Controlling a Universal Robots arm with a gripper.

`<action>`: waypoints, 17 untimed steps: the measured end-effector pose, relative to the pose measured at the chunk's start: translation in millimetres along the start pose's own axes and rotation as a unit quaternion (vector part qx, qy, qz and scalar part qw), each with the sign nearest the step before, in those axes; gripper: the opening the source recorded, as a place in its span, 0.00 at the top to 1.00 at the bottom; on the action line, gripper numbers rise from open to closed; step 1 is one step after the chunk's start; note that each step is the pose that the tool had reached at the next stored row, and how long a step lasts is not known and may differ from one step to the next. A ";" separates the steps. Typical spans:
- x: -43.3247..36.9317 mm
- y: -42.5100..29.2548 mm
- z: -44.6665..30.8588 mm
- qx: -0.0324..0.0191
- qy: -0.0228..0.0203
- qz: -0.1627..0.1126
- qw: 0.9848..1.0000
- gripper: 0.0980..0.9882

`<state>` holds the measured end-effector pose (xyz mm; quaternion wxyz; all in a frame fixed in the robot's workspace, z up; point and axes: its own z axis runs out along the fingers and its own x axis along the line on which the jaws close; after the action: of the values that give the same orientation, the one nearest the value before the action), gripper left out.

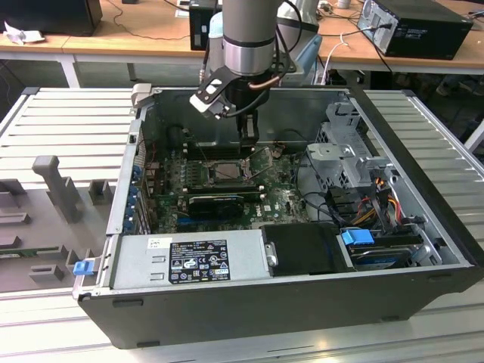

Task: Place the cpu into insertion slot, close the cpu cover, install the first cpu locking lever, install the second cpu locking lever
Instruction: 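Close the cpu cover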

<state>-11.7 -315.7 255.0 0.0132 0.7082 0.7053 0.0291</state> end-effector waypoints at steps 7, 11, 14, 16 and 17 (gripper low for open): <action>0.5 2.0 -8.5 0.000 0.000 0.000 1.000 0.99; 0.5 6.4 -9.0 0.000 0.000 0.000 1.000 0.99; 0.6 8.0 -9.2 0.000 0.000 0.000 1.000 0.99; 0.7 9.4 -9.3 0.000 0.000 -0.001 1.000 0.99; 0.7 10.0 -9.3 0.000 0.000 -0.001 1.000 0.99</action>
<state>-2.3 -315.3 264.9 0.0132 0.7077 0.7058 0.0291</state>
